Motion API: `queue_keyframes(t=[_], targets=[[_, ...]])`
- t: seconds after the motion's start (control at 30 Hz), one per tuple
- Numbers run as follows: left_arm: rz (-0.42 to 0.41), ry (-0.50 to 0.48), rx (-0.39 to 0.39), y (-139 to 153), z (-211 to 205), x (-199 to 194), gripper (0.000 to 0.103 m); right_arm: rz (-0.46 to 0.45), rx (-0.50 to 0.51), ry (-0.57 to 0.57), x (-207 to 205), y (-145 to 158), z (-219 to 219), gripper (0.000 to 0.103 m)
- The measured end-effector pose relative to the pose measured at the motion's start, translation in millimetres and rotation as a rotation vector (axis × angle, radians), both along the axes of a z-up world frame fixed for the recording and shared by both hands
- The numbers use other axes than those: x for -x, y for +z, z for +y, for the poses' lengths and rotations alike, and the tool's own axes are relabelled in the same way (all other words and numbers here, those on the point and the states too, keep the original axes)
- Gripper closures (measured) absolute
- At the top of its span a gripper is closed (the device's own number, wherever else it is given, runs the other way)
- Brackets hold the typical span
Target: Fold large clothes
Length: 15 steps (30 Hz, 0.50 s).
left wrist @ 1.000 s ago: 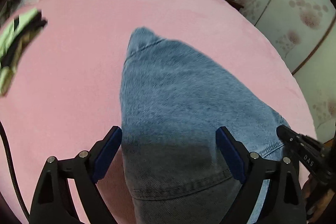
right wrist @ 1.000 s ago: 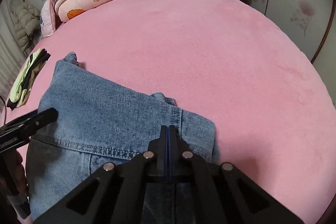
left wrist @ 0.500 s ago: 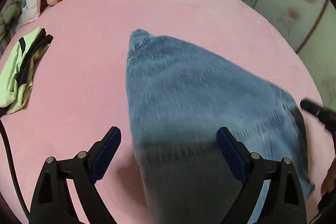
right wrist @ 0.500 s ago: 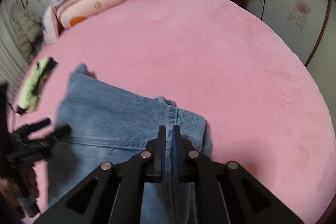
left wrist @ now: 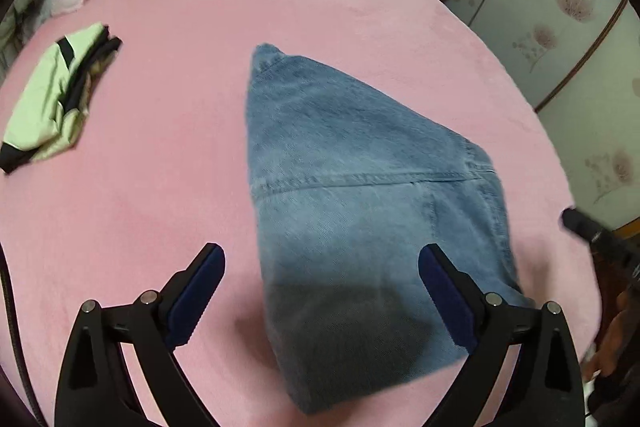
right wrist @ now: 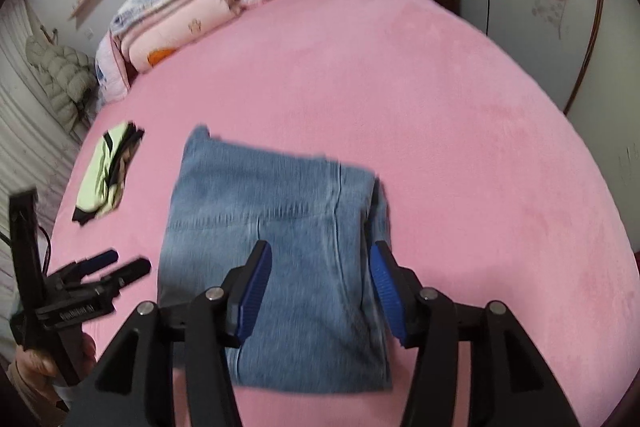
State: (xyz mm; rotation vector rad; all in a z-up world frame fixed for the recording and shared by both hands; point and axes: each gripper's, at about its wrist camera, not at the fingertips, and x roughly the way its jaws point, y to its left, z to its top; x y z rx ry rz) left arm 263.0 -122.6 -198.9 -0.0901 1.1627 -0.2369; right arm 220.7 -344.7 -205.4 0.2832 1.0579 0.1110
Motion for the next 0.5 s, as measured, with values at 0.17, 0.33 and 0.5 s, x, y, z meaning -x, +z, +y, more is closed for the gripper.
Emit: queue_keyframes(t=[0.17, 0.33, 0.5], targets=[[-0.005, -0.011, 0.01, 9.0, -1.8, 14.6, 0.0, -0.014, 0.001, 0.041, 24.3, 1.9, 14.0, 0.052], [0.007, -0.02, -0.001, 6.7, -12.7, 35.1, 0.0, -0.058, 0.019, 0.048, 43.3, 6.2, 21.4, 0.043], [0.05, -0.008, 0.008, -5.7, -18.7, 47.9, 0.0, -0.1, 0.029, 0.048, 52.0, 10.9, 22.8, 0.035]])
